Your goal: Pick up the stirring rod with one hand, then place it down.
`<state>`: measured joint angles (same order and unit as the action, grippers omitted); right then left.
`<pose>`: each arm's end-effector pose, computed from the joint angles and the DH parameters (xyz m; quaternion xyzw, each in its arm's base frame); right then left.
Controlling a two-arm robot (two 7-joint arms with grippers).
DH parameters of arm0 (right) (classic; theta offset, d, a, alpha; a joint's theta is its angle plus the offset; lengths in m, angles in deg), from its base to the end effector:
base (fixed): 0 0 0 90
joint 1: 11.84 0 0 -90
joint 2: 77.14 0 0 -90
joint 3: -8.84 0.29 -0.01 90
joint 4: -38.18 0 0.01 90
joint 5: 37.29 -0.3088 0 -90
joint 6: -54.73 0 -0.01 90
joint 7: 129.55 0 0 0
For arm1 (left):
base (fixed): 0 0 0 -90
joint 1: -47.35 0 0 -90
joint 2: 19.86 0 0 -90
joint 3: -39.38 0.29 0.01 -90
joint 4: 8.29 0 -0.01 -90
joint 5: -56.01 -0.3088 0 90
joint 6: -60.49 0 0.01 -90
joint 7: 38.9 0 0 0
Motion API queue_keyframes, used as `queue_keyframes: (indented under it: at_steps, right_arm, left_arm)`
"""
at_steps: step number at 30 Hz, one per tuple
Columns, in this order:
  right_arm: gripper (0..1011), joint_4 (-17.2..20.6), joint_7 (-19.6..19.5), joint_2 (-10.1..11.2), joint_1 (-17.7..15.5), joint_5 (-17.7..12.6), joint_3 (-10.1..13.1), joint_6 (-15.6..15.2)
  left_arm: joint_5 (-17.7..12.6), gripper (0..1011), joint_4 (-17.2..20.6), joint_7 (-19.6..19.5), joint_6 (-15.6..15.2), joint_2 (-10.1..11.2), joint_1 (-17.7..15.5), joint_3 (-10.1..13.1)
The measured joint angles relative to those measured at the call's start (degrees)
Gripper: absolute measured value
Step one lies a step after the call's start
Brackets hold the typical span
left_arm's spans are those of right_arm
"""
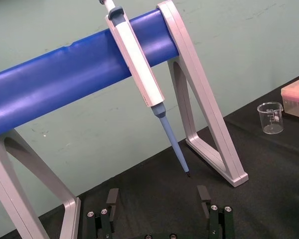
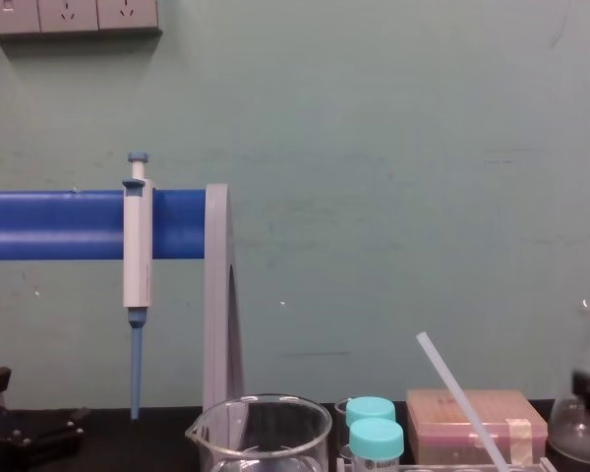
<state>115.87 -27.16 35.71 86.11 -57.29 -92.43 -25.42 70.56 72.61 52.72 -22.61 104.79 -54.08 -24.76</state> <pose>0.3605 -0.0852 -0.3146 -0.0144 -0.0368 -0.5844 0.8105 0.3581 0.0827 -0.3023 0.1416 -0.1324 0.5800 0.7913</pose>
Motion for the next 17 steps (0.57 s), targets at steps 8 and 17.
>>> queue_keyframes:
  at_steps: [8,17]
  right_arm:
    - [1003,-1.1,-2.7,-1.3,-1.0,1.5,0.7,-4.3]
    - [1003,-1.0,-2.7,-1.2,-0.9,1.4,0.7,-4.1]
  left_arm:
    - [0.0,1000,0.0,0.0,0.0,0.0,0.0,0.0]
    - [0.0,1000,0.0,0.0,0.0,0.0,0.0,0.0]
